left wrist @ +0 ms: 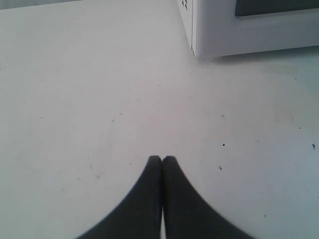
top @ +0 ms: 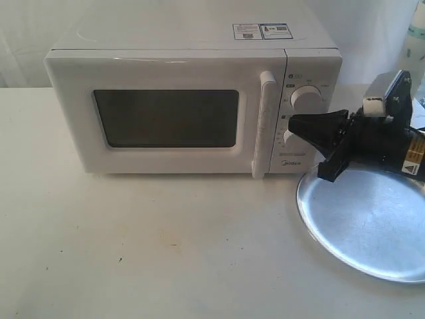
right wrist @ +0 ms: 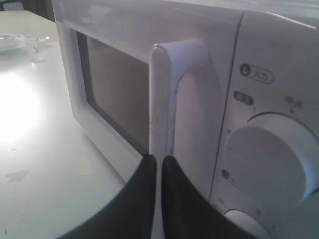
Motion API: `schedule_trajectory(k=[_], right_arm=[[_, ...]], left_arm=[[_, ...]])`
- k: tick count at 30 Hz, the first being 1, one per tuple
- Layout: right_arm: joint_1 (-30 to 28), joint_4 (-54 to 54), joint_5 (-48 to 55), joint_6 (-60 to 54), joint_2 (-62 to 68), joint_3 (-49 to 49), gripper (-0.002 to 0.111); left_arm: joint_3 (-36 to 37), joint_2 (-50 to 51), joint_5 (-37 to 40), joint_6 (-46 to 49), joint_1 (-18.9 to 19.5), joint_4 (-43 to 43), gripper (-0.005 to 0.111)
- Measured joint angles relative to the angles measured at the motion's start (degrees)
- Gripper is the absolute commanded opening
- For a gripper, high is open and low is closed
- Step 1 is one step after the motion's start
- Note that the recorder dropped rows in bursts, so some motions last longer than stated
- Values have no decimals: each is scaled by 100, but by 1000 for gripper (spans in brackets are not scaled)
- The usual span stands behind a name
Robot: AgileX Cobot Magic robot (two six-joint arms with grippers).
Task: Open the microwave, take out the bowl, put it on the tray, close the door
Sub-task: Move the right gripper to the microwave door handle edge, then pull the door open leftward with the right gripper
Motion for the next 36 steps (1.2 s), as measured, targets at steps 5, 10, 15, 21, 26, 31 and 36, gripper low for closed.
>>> schedule_trajectory(k=[5,10,15,21,26,31,36], right_arm=[[464,383,440,-596,0,-12,65],[1085,1255,1479,-1049,0,-101,69],[1332,1129,1730,-1277,659,-455,67],[1353,1033,1718,-1332,1034,-660,30],[1353,1332,1681,-1301,1044,-625,0],[1343,1112,1640,-1288,1044,-625,0],[1197,-61,1202,-1379,1077,-677,0]], left_arm=[[0,0,0,0,0,0,0],[0,0,0,0,0,0,0],[0,0,0,0,0,0,0],[0,0,0,0,0,0,0],[0,0,0,0,0,0,0],[0,0,0,0,0,0,0],[0,0,0,0,0,0,0]])
